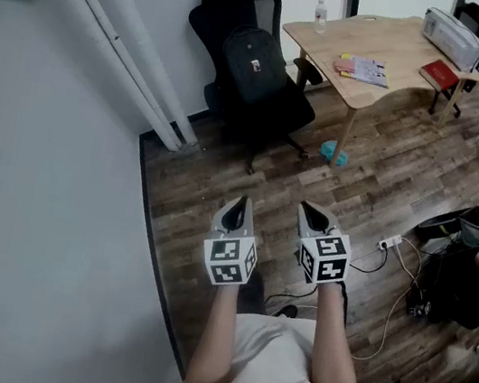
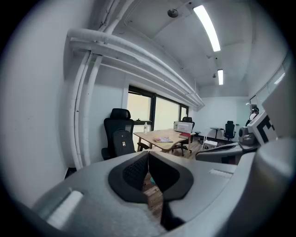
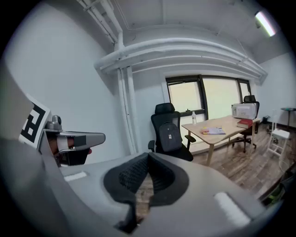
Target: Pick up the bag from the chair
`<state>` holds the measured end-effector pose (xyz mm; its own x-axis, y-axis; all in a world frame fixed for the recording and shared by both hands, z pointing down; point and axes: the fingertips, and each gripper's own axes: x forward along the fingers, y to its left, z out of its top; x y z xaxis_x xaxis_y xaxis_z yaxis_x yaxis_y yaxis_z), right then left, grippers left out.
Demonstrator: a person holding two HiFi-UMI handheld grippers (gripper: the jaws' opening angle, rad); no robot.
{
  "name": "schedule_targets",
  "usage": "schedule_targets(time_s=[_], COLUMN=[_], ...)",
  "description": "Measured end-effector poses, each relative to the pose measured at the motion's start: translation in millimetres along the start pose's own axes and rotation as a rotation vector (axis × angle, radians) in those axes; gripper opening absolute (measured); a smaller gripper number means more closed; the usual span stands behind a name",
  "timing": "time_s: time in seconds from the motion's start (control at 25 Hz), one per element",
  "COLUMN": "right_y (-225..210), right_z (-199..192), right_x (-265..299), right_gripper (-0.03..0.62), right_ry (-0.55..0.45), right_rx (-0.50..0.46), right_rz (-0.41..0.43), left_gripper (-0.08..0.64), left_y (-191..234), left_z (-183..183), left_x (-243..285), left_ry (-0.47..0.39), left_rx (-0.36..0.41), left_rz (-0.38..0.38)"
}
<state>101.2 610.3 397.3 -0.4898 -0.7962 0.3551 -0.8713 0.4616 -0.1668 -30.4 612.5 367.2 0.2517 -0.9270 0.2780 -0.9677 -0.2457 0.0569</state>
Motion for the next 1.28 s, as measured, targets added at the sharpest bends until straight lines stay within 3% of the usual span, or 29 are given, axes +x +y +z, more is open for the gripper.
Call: schedule_targets(time_s=[0.4,0.64,0.88,1.12,1.28], right_y=[-8,-30,-45,-48,-56], right_z=[9,37,77,79,74], right_x=[48,98,152,221,253], right_gripper=[0.000,0.000,0.000,0.000,0.000], right_ry=[0.048,0.062,-0.023,0.038,0.065], right_rx=[-0.024,0.013,0.088,0.100,0.146], right_rz=[0.004,-0.010,-0.024,-0.052,-0.101], left_gripper=[0.011,0.009,0.009,0.009,0.009], left_y=[32,58,99,151,192], left_z=[11,38,58,55,53], left_x=[44,108,172,230,254], left_ry=[0.029,0.018,0.015,0.065,0.083], left_rx=[0.056,0.012,-0.042,-0.057,-0.087], left_rz=[0.005,-0.045,-0.102,-0.165,-0.163])
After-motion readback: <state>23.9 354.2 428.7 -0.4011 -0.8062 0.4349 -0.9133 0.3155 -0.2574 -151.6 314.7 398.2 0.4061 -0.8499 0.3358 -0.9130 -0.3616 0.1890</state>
